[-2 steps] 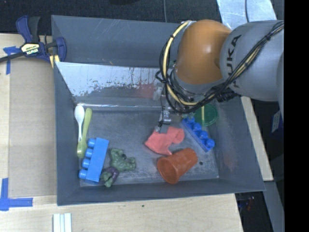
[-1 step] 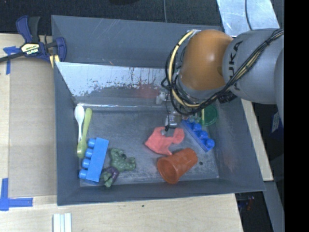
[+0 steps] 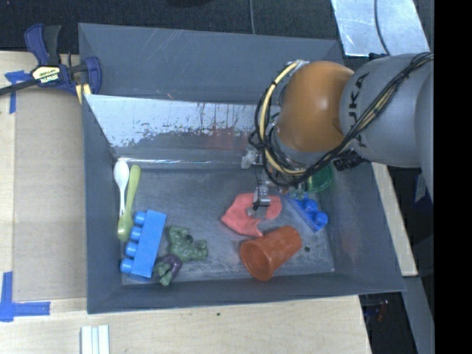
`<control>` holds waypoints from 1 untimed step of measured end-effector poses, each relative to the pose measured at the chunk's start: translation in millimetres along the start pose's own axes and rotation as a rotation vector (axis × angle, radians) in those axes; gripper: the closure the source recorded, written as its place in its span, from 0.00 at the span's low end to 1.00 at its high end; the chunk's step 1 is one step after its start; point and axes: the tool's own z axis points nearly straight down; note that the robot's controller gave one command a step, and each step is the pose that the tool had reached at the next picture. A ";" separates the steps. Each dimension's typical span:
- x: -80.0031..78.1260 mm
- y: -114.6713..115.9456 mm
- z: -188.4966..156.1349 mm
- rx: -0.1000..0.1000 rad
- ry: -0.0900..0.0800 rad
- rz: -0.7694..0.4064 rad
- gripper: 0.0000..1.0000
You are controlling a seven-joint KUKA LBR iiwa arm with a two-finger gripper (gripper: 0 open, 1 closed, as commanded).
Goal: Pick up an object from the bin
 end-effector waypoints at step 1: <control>-32.7 -15.7 -51.4 0.001 -0.008 -0.371 1.00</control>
Offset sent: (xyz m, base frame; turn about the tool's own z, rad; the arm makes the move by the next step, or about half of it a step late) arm 0.0000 0.0000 0.0000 0.0000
